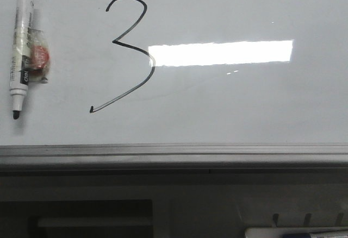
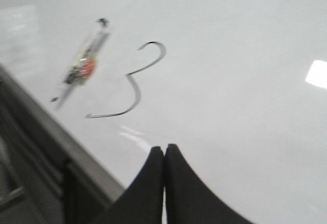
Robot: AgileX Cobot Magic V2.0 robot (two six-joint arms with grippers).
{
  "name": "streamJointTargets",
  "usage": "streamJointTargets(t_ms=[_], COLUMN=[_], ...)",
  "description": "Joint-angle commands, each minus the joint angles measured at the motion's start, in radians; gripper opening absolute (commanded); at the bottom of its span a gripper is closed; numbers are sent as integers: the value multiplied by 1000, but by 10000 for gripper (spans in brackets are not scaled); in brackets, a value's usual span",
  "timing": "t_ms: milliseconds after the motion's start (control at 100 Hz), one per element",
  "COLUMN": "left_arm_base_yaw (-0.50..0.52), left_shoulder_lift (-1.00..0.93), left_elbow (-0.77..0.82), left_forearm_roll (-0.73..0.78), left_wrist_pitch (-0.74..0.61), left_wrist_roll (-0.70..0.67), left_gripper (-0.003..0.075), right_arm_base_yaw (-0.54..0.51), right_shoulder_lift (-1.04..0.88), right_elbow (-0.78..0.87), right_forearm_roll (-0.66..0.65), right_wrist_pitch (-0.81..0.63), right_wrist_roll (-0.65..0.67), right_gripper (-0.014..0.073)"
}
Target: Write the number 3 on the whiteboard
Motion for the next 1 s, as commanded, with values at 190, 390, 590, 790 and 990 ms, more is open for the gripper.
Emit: streamJointTargets(t_ms=[190,390,590,790,990], left_arm_base_yaw=[2,2,2,2,2], left_shoulder_lift=[-24,-24,-24,-24,-24], left_elbow=[11,11,11,11,11], left_forearm_roll=[-8,-8,-8,-8,-8], left_wrist_pitch=[-52,-52,-52,-52,-52], left_wrist_roll=[-10,-10,-10,-10,-10], left_gripper=[-21,-21,-21,-21,-21], right_arm_base_yaw=[-455,-597,-656,-671,-671], right_shoulder_lift=[5,-81,-225,-315,-361], right_elbow=[-20,49,204,307,307], right_forearm_roll=[74,78,80,142,137], right_wrist_pitch=[-103,-114,-114,-50,114], right_wrist_roll=[-17,-17,-17,-17,-17], right_gripper=[-41,-41,-41,-41,-41])
